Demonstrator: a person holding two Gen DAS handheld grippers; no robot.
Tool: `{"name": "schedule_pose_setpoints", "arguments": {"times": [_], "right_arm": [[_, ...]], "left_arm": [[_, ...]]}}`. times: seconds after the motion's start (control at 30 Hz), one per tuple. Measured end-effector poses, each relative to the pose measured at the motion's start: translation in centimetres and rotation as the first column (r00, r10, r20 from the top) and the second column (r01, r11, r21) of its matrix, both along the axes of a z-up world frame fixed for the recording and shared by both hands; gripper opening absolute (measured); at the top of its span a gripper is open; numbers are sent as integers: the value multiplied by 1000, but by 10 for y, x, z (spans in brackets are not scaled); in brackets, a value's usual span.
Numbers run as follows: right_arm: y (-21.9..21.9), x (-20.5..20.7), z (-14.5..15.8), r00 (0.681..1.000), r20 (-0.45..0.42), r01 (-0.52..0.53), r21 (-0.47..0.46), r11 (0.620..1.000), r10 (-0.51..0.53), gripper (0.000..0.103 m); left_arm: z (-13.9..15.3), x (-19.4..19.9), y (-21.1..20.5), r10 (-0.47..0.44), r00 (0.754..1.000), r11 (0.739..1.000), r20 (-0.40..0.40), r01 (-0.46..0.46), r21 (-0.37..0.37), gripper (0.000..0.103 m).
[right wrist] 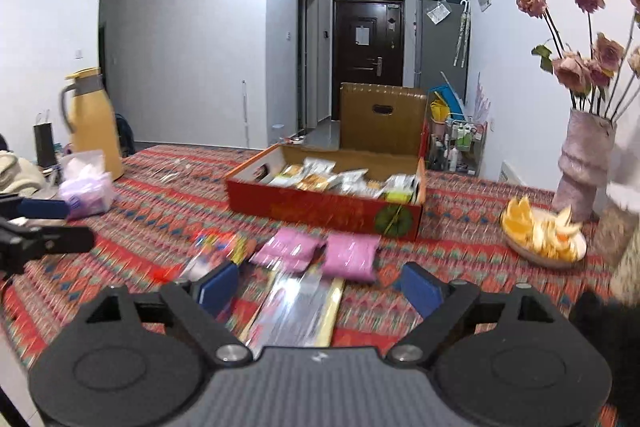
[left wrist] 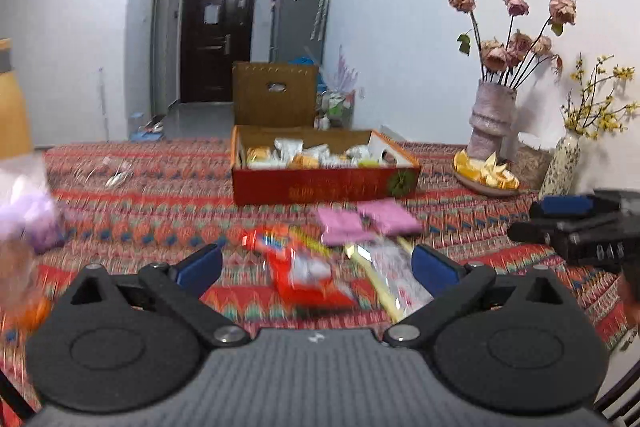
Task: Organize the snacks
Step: 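Move both tools back toward the pink packets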
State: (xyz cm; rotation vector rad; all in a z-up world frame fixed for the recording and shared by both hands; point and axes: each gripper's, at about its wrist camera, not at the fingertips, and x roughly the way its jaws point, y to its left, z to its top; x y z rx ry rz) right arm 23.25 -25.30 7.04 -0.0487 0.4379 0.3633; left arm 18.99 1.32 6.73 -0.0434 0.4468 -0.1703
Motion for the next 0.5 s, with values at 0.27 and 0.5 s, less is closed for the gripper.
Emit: {"name": "schedule_pose_setpoints", "arguments": {"times": [0.27, 0.5], "right_arm": [[11, -86, -59, 994, -112, 9, -14, 1000, -11, 90], [-2, -106, -82, 982, -178, 62, -16, 998, -64, 90]], "left_arm": [[-36, -57, -16, 55, 995, 998, -88, -57, -16, 103], [-45, -67, -17, 73, 990, 997, -119, -75, -15, 103]]}}
